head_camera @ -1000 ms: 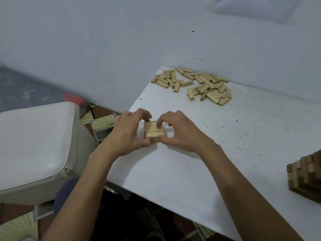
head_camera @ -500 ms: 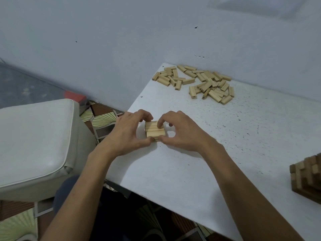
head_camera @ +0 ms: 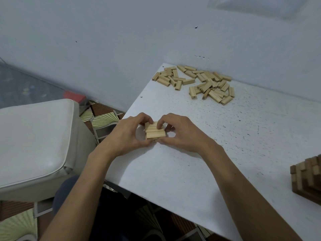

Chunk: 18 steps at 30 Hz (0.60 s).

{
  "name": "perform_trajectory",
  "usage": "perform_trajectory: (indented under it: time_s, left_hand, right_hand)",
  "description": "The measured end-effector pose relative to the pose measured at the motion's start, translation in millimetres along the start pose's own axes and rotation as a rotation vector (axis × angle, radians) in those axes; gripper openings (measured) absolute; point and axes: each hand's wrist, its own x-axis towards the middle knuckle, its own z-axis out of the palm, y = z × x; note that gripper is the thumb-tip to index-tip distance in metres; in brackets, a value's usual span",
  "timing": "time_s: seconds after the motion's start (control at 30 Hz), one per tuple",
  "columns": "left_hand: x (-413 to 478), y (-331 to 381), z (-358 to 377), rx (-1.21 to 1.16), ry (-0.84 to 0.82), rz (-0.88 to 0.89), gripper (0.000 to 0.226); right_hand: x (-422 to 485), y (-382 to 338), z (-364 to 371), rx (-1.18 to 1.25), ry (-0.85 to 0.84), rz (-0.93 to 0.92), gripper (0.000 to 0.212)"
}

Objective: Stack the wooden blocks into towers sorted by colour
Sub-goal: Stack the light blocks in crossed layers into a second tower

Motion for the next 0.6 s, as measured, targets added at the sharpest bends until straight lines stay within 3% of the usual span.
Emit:
perform_trajectory:
  time_s: [0.27, 0.43, 0.6]
  left_hand:
    - [4, 1, -6, -0.023, -0.035, -0.010, 0.076]
    - [30, 17, -4, 0.008, 0.019, 0.029, 0.058]
    - [89, 41, 16, 0.120, -0.012, 0.079, 0.037]
  right_hand:
    - [-2, 3, -9, -0.042, 0.034, 0.003, 0.041]
    - [-2, 27, -37, -0.136, 0.220, 0.130, 0.029]
    - [12, 68, -64, -0.336, 0.451, 0.265, 0.030]
